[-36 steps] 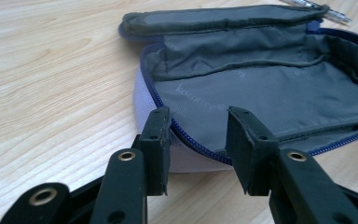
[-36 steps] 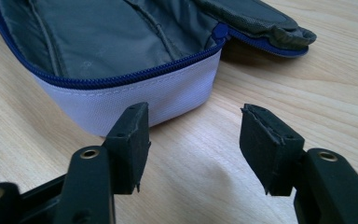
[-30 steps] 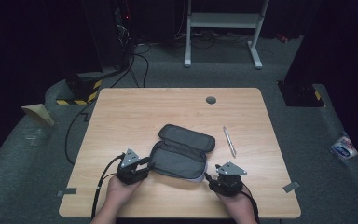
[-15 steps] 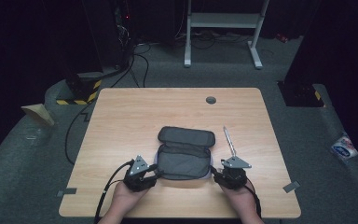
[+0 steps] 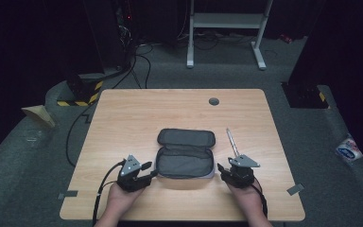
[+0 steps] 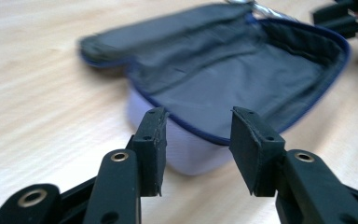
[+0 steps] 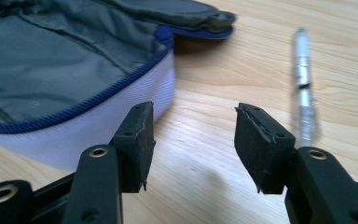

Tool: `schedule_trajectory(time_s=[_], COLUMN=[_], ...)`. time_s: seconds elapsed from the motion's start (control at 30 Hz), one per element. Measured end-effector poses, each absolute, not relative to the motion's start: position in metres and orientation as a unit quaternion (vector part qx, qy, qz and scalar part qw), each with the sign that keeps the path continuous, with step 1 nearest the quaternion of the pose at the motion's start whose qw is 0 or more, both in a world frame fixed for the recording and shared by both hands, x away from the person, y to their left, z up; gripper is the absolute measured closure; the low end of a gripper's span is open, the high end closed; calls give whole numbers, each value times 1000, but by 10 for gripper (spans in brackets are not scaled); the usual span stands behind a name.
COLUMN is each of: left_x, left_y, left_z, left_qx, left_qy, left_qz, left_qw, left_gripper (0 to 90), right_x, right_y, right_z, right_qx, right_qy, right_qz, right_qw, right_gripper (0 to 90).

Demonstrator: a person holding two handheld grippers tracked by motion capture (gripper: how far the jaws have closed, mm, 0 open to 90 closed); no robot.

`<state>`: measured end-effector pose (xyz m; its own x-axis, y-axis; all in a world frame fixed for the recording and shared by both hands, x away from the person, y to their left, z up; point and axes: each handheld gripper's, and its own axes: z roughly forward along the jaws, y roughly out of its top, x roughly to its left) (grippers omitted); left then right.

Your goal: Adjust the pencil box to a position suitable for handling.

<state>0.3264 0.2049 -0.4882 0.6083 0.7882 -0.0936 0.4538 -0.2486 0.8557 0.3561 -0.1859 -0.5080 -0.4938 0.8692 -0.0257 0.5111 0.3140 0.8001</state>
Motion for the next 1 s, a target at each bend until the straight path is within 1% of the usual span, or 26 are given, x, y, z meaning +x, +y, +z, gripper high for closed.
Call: schedule_trajectory(time_s=[0.07,0.13,0.2,0.23,0.27,0.33,0.43,0.47,0.6,0.7,1.0], left_x=[330,338,344,344,348,350,352,354,354,356,356], left_y=[215,226,231,231,236,238,239,237,235,235,235], left_z=[-486,-490,-498,-498,-507,-510,-521,-527,-526,-527,-527], left_qx=[760,758,764,764,768,767,767,772,772,771,773], left_qy=[414,431,442,442,453,459,467,474,466,475,477], left_qz=[186,202,225,225,230,229,232,227,240,237,230], left_qw=[466,445,412,412,391,386,374,358,360,352,351], left_gripper=[551,539,527,525,523,520,492,487,462,450,436], right_x=[355,353,354,354,354,355,363,367,380,401,418], right_y=[-196,-203,-209,-209,-214,-215,-218,-219,-219,-219,-212], right_z=[-508,-508,-509,-509,-510,-510,-510,-510,-510,-514,-512], right_qx=[454,463,466,466,474,477,488,489,494,508,511], right_qy=[768,764,762,762,759,757,752,753,753,753,761], right_qz=[381,377,372,372,367,367,360,357,345,330,310], right_qw=[241,245,252,252,254,254,259,260,264,255,253], right_gripper=[477,482,482,482,481,481,480,479,484,496,499])
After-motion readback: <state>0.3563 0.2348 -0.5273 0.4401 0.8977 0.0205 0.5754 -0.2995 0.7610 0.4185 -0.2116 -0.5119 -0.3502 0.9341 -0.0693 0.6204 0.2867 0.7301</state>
